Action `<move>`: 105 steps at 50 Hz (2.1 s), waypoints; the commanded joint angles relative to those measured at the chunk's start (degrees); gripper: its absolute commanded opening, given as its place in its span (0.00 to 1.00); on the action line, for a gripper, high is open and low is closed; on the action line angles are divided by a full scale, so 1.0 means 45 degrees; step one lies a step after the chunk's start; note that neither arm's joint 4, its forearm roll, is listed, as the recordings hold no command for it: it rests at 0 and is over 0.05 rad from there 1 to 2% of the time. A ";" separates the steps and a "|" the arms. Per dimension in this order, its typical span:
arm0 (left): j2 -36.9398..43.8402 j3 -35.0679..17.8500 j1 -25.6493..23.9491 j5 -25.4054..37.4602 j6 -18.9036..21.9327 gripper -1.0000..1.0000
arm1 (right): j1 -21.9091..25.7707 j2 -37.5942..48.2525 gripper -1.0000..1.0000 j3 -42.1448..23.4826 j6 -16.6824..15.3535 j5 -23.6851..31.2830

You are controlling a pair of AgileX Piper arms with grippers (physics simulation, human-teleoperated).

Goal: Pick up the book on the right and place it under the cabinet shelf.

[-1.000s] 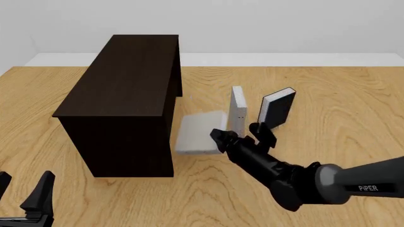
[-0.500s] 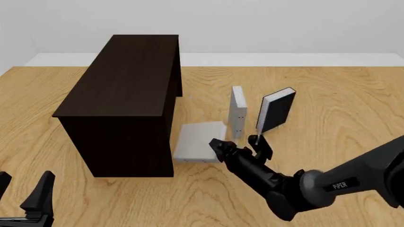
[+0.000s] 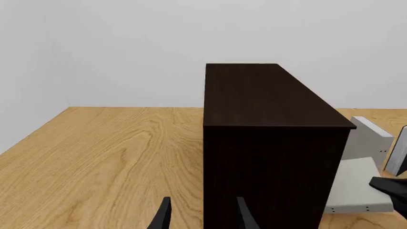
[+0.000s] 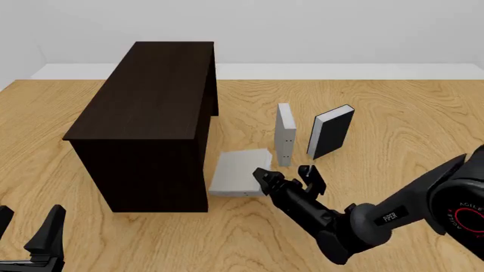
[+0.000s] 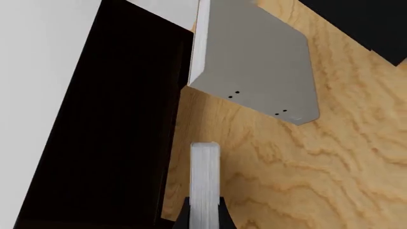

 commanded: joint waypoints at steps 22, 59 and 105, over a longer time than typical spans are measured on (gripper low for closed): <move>0.0021 -0.0004 -0.0137 -0.0123 0.0019 1.00 | -0.1058 0.0866 1.00 -0.0149 -0.2069 0.0708; 0.0039 0.0027 -0.0113 -0.0146 0.0010 1.00 | -0.3636 -0.1722 1.00 -0.2164 -0.6817 0.8123; 0.0050 0.0003 0.0150 -0.0176 0.0021 1.00 | -0.4096 -0.3755 1.00 -0.2382 -0.9865 1.2226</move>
